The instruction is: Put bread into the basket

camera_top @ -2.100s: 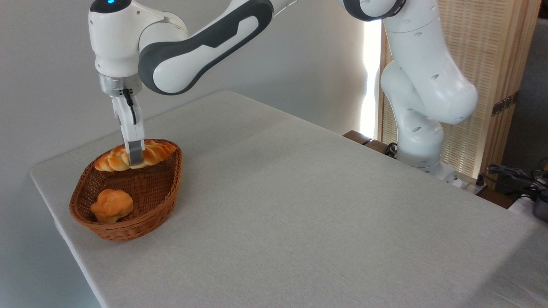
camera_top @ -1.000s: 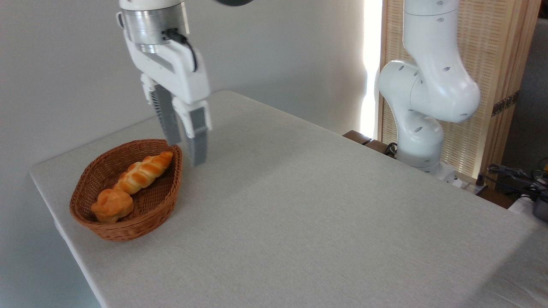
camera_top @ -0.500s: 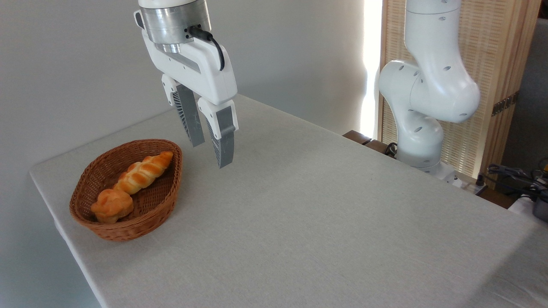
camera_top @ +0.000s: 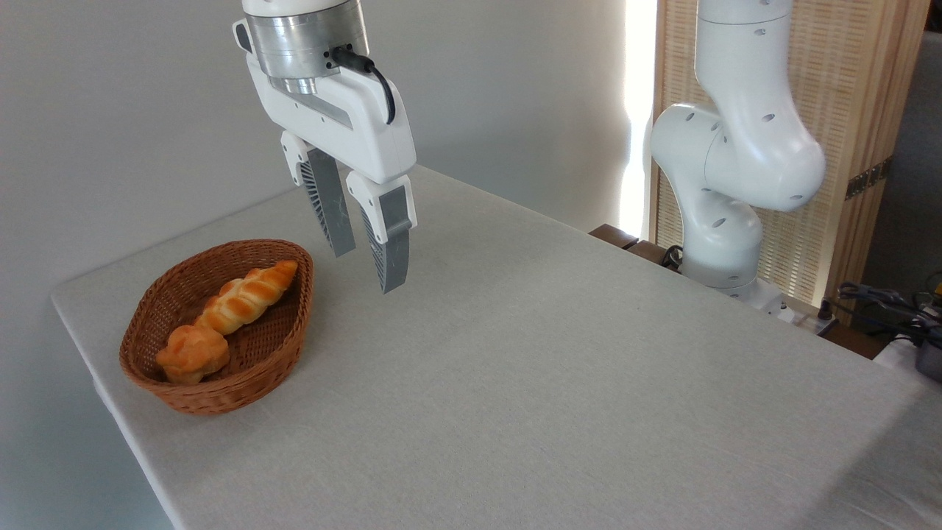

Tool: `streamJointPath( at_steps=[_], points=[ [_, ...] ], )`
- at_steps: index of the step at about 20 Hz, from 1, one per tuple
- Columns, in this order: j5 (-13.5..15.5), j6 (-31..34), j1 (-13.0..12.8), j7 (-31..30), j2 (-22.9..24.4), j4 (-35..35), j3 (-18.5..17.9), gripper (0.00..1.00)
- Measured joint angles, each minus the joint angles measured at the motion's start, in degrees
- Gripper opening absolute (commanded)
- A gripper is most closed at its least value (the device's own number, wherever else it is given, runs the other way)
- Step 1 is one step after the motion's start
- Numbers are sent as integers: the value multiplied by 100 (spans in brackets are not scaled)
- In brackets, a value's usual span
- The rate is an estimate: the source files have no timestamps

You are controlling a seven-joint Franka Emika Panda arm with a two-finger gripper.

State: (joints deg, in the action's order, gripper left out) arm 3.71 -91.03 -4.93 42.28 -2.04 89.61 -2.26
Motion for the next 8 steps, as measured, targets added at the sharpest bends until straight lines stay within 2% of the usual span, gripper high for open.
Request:
streamJointPath(
  at_steps=[4, 8],
  points=[
    [-222, 0, -11, -10, 0, 0, 6, 100],
    [-268, 0, -22, -37, 0, 0, 13, 100]
  ],
)
